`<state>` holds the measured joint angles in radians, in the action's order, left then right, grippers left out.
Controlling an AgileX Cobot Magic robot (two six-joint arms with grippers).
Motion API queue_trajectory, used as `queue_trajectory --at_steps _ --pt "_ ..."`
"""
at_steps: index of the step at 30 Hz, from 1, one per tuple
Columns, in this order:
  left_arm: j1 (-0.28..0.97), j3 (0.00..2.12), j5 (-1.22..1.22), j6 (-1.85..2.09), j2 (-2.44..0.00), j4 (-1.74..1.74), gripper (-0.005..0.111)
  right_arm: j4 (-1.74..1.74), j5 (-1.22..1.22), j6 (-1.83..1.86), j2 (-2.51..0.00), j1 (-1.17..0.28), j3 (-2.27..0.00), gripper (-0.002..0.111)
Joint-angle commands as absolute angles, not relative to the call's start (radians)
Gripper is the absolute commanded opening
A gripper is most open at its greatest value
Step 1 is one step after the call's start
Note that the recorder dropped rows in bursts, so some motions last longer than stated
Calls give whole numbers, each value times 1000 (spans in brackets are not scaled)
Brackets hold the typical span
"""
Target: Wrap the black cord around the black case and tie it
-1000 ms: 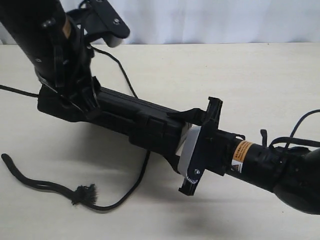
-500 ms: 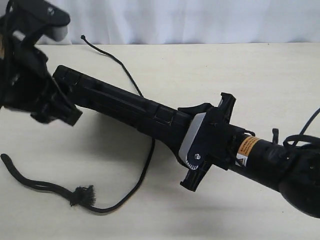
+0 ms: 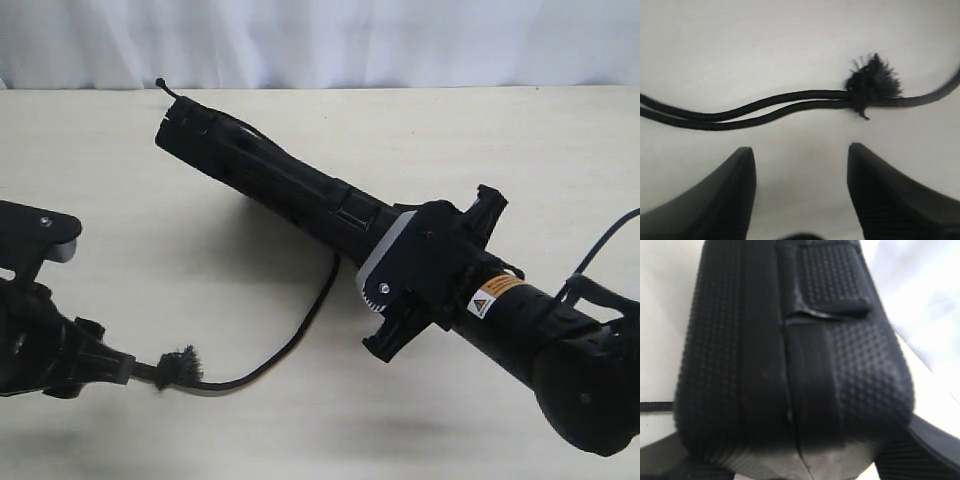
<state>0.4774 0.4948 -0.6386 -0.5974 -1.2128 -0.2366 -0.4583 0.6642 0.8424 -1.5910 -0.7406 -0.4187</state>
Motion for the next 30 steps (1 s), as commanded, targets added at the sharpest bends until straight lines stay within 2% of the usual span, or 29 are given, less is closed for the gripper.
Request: queue_trajectory --at_steps 1,4,8,14,22,30 --pt "476 489 -683 -830 -1214 -292 52 -531 547 822 -1597 -734 -407 4" --pt "476 484 -564 -834 -1219 -89 52 -531 544 822 -1597 -734 -407 4" --pt "464 402 -399 -841 -1219 -62 52 -531 539 815 -1597 -734 -407 4" --pt "455 310 -142 -1132 -1219 52 52 -531 539 815 -1597 -734 -407 4" --pt "454 299 -94 -1297 -1244 143 52 -531 539 815 -1597 -734 -407 4" --pt "454 299 22 -1313 -1429 144 52 -531 540 781 -1597 -734 -407 4"
